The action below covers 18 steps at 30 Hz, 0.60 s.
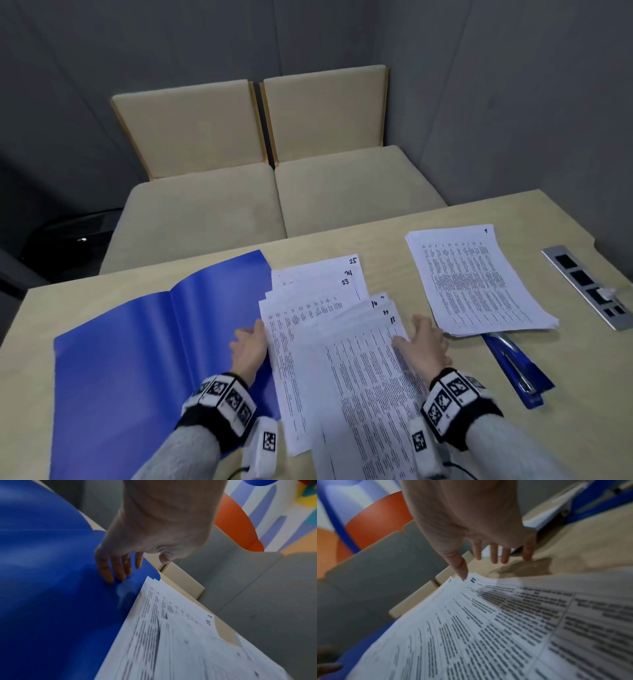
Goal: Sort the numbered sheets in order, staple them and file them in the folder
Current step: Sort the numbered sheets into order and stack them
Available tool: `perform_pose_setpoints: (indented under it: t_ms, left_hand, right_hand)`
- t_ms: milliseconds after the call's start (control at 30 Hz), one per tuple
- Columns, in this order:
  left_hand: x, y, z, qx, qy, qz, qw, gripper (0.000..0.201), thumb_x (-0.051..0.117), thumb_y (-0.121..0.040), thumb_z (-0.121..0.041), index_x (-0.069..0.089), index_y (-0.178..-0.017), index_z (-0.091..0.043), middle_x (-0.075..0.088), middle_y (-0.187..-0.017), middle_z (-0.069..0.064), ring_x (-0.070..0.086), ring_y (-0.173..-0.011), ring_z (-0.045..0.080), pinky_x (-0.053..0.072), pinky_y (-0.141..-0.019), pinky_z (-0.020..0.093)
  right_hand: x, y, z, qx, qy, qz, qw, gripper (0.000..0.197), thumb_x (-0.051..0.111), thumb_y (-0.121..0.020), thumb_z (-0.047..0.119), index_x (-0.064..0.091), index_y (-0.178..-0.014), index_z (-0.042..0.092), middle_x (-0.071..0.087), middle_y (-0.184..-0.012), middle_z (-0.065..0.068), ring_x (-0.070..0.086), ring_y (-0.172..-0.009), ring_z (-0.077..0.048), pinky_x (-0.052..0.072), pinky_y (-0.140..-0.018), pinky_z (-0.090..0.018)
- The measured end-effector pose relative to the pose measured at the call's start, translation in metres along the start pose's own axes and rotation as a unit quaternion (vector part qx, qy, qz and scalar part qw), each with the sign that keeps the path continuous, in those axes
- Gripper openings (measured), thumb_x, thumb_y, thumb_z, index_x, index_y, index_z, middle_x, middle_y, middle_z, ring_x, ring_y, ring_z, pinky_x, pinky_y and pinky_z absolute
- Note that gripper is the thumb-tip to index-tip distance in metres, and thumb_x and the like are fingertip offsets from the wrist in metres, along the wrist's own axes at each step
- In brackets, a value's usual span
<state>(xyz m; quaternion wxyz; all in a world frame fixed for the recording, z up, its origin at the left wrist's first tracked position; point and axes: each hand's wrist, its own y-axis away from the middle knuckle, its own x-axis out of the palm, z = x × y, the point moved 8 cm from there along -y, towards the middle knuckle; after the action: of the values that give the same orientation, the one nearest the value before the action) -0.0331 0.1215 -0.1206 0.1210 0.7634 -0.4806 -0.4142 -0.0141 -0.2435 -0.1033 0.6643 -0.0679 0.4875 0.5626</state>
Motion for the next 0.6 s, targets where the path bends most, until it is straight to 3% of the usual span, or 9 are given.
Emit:
perform_pose_setpoints:
  t_ms: [67,167,233,300,400,533,600]
  left_hand:
    - [0.016,0.009,0.021,-0.047,0.026,0.063,0.997,0.053,0.041,-0.079,-0.056,0.047,-0.100,-0.008,0.052,-0.115,0.017,0.052,-0.108,0.035,0.045,-0.085,0.039]
    - [0.046,-0.012,0.048,-0.057,0.028,0.102,0.993,0.077,0.055,-0.057,-0.061,0.047,-0.116,-0.012,0.056,-0.116,0.011,0.056,-0.110,0.034,0.049,-0.094,0.048]
    - [0.051,-0.017,0.051,-0.045,0.045,0.087,0.994,0.085,0.064,-0.052,-0.051,0.046,-0.123,-0.009,0.060,-0.114,0.010,0.060,-0.104,0.034,0.051,-0.091,0.050]
    - [0.045,0.005,0.035,-0.038,0.078,0.076,0.993,0.076,0.068,-0.067,-0.027,0.035,-0.130,-0.004,0.055,-0.117,0.012,0.057,-0.105,0.035,0.052,-0.085,0.043]
    - [0.043,0.016,0.031,-0.048,0.125,0.078,0.988,0.070,0.063,-0.072,-0.004,0.032,-0.134,0.001,0.053,-0.122,0.018,0.056,-0.101,0.033,0.049,-0.065,0.035]
    - [0.051,0.019,0.040,-0.057,0.153,0.159,0.974,0.088,0.065,-0.052,0.003,0.035,-0.135,0.009,0.056,-0.103,0.017,0.058,-0.084,0.028,0.051,-0.061,0.029]
    - [0.047,0.027,0.040,-0.025,0.089,0.164,0.982,0.079,0.059,-0.060,0.008,0.030,-0.133,0.012,0.053,-0.071,0.013,0.050,-0.054,0.022,0.039,-0.044,0.023]
  right_hand:
    - [0.005,0.008,-0.004,0.039,0.010,0.012,0.999,0.068,0.065,-0.079,0.031,0.032,-0.138,0.022,0.029,-0.143,-0.013,0.026,-0.132,-0.032,0.027,-0.107,-0.049]
    - [0.020,0.016,-0.003,0.056,0.029,0.024,0.998,0.069,0.060,-0.074,0.024,0.031,-0.137,0.020,0.029,-0.138,-0.014,0.028,-0.126,-0.033,0.032,-0.106,-0.045]
    - [0.030,0.023,0.002,0.056,0.028,0.029,0.998,0.067,0.058,-0.074,0.022,0.031,-0.136,0.021,0.030,-0.136,-0.013,0.030,-0.124,-0.033,0.032,-0.106,-0.044]
    - [0.039,0.028,0.008,0.053,0.023,0.039,0.998,0.063,0.057,-0.076,0.020,0.031,-0.134,0.021,0.032,-0.136,-0.013,0.032,-0.124,-0.032,0.032,-0.106,-0.043]
    - [0.045,0.031,0.008,0.067,-0.005,0.060,0.996,0.058,0.057,-0.079,0.014,0.033,-0.131,0.017,0.035,-0.136,-0.014,0.035,-0.124,-0.032,0.034,-0.105,-0.041]
    - [0.045,0.032,0.001,0.095,0.013,0.084,0.992,0.053,0.056,-0.079,0.017,0.040,-0.130,0.012,0.029,-0.137,-0.016,0.031,-0.126,-0.033,0.033,-0.102,-0.039]
    - [0.047,0.034,-0.001,0.097,0.025,0.080,0.992,0.052,0.056,-0.077,0.017,0.042,-0.127,0.010,0.027,-0.135,-0.015,0.031,-0.123,-0.033,0.035,-0.103,-0.040]
